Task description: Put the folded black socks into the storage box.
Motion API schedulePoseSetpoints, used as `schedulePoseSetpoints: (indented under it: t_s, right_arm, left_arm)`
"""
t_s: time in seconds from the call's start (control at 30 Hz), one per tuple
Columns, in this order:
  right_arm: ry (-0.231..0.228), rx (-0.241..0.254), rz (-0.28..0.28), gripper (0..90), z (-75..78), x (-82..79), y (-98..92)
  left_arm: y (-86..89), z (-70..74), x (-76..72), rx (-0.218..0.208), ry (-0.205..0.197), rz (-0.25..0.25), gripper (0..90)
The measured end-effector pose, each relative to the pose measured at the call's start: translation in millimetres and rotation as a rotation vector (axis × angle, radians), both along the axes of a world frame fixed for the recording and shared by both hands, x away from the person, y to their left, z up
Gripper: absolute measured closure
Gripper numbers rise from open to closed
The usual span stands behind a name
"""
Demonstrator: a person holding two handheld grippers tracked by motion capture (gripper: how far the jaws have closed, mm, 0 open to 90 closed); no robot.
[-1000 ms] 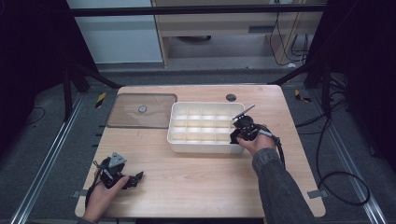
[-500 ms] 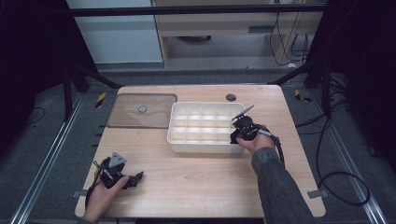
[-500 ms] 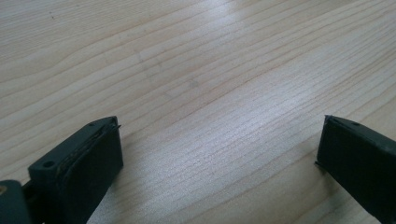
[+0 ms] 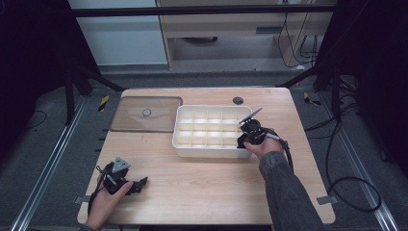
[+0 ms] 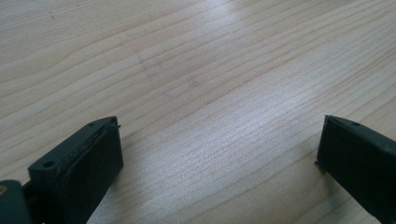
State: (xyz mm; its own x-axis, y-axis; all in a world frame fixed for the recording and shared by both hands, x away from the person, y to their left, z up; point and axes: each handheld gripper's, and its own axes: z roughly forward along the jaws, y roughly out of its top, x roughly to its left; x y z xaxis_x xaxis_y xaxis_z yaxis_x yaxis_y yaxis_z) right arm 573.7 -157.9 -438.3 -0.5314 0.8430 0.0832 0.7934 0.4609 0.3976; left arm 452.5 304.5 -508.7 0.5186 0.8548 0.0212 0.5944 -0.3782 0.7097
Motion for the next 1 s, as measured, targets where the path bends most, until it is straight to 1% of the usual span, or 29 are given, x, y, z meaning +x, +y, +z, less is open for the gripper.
schedulePoseSetpoints:
  t_s: [0.07,0.1,0.13,0.2,0.3,0.33,0.63,0.73,0.83,1.0]
  right_arm:
    - [-0.001,-0.002,0.004,90.0,-0.4,0.7,-0.5]
    - [0.005,0.000,-0.006,90.0,-0.5,0.9,-0.2]
    - [0.007,-0.001,-0.002,90.0,-0.6,1.6,-0.7]
    - [0.010,-0.022,-0.003,90.0,-1.8,2.4,1.0]
    - [0.025,-0.043,-0.011,90.0,-1.5,3.3,3.9]
    - [0.030,-0.044,-0.013,90.0,-1.7,3.8,4.1]
    - [0.055,-0.029,-0.021,90.0,-4.7,6.1,3.2]
    - [0.055,-0.026,-0.018,90.0,-4.9,6.0,2.7]
    - [0.045,-0.026,-0.002,90.0,-4.7,5.7,1.8]
    - [0.036,-0.012,0.006,90.0,-2.1,4.0,0.0]
  left_arm:
    - [-0.2,-0.1,-0.1,-0.002,-0.001,0.001,0.0]
    - [-0.2,-0.1,-0.1,-0.002,-0.001,0.001,0.0]
    - [-0.2,-0.1,-0.1,-0.002,-0.001,0.001,0.0]
    - [-0.3,-0.1,-0.1,-0.002,-0.001,0.001,0.0]
    - [-0.3,-0.1,-0.2,-0.002,-0.001,0.001,0.0]
    - [-0.3,-0.2,-0.2,-0.003,-0.001,0.001,0.0]
    - [-0.4,-0.2,-0.2,-0.004,-0.002,0.002,0.0]
    - [-0.4,-0.1,-0.3,-0.002,0.000,0.001,0.0]
    - [-0.4,-0.1,-0.3,-0.003,-0.001,0.002,0.0]
    - [-0.2,-0.1,-0.1,-0.004,-0.001,-0.001,0.0]
